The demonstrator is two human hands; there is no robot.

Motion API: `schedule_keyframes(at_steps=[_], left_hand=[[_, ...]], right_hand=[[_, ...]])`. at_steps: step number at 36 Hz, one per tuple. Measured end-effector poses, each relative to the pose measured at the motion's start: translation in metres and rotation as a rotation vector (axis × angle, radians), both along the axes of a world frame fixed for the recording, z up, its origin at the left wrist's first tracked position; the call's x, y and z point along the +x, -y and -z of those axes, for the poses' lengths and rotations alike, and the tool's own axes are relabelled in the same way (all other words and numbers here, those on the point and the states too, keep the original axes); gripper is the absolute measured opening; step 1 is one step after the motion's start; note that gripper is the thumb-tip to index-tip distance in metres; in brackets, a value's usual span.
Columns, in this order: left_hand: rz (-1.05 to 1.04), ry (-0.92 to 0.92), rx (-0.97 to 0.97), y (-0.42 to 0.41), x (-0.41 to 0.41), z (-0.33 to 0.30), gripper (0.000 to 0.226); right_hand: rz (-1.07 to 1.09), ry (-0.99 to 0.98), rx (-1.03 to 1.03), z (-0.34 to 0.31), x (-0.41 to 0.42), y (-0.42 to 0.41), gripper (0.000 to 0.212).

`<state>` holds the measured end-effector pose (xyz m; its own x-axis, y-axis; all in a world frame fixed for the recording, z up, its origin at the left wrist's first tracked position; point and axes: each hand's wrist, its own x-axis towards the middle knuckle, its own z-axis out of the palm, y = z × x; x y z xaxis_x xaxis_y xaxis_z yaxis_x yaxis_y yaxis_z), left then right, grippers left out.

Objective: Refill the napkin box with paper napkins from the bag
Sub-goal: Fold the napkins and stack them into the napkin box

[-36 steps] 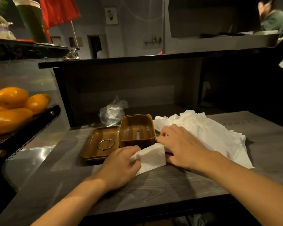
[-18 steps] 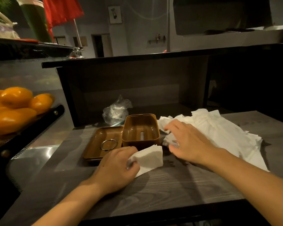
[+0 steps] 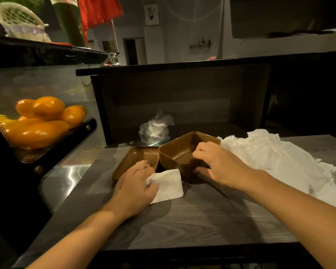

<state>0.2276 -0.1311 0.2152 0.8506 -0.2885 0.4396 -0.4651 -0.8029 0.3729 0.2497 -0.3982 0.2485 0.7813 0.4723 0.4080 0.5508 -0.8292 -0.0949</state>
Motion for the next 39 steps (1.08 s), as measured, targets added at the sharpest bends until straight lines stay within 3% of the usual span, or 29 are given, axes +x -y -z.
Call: schedule_keyframes(at_steps=[3, 9, 14, 28, 32, 35, 37, 39], left_hand=[[0.003, 0.030, 0.027, -0.004, 0.003, 0.000, 0.029], [-0.027, 0.097, 0.036, -0.007, 0.004, 0.004, 0.016], [-0.034, 0.113, -0.067, -0.012, 0.005, 0.005, 0.016], [-0.112, 0.062, -0.119, -0.030, 0.029, 0.016, 0.024], [-0.131, 0.127, -0.100, -0.028, 0.023, 0.007, 0.018], [-0.106, 0.277, -0.027, -0.011, 0.009, -0.007, 0.015], [-0.046, 0.217, -0.047, 0.009, 0.006, -0.015, 0.012], [0.017, 0.122, -0.090, 0.028, 0.009, -0.017, 0.005]], right_hand=[[0.004, 0.017, 0.000, -0.005, 0.000, -0.010, 0.028], [0.018, -0.004, 0.095, -0.004, 0.005, -0.031, 0.034], [0.168, 0.104, -0.075, -0.013, 0.005, -0.023, 0.030], [0.154, -0.039, 0.035, -0.001, 0.041, -0.060, 0.026], [0.088, -0.064, 0.182, 0.004, 0.037, -0.051, 0.036], [0.030, 0.027, 0.398, 0.003, 0.027, -0.042, 0.027], [-0.008, -0.195, 0.595, -0.001, 0.018, -0.037, 0.033], [-0.077, -0.467, 0.712, -0.003, 0.012, -0.030, 0.056]])
